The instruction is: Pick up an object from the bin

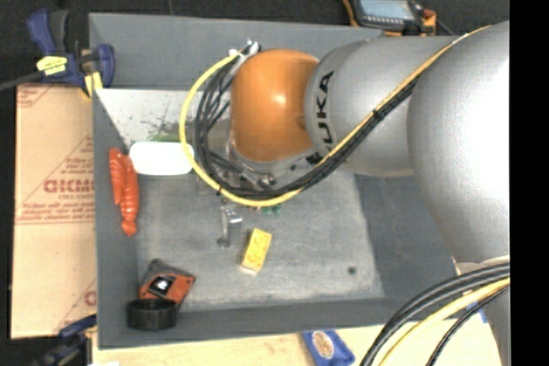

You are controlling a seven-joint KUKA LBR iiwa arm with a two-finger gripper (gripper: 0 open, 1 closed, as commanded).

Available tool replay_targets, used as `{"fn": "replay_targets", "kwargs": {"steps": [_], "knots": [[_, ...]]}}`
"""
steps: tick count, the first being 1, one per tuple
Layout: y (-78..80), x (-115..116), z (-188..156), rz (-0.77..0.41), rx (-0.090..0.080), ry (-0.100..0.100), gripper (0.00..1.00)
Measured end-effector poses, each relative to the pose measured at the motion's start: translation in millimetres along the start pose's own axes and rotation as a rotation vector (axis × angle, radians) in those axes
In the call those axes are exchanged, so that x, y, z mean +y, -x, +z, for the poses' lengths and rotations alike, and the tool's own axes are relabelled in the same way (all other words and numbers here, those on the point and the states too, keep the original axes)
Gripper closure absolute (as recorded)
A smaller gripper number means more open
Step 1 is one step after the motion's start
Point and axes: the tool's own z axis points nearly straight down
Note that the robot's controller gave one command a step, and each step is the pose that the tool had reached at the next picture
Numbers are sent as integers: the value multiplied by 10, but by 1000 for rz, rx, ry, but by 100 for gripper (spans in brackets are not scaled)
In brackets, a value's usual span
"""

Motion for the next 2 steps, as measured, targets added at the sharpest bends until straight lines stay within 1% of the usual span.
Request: {"fn": "replay_targets", "kwargs": {"steps": [1,2], "knots": [[-285,-345,325,-406,-1,-1,0],[-284,-564,647,-821,4,2,100]]}}
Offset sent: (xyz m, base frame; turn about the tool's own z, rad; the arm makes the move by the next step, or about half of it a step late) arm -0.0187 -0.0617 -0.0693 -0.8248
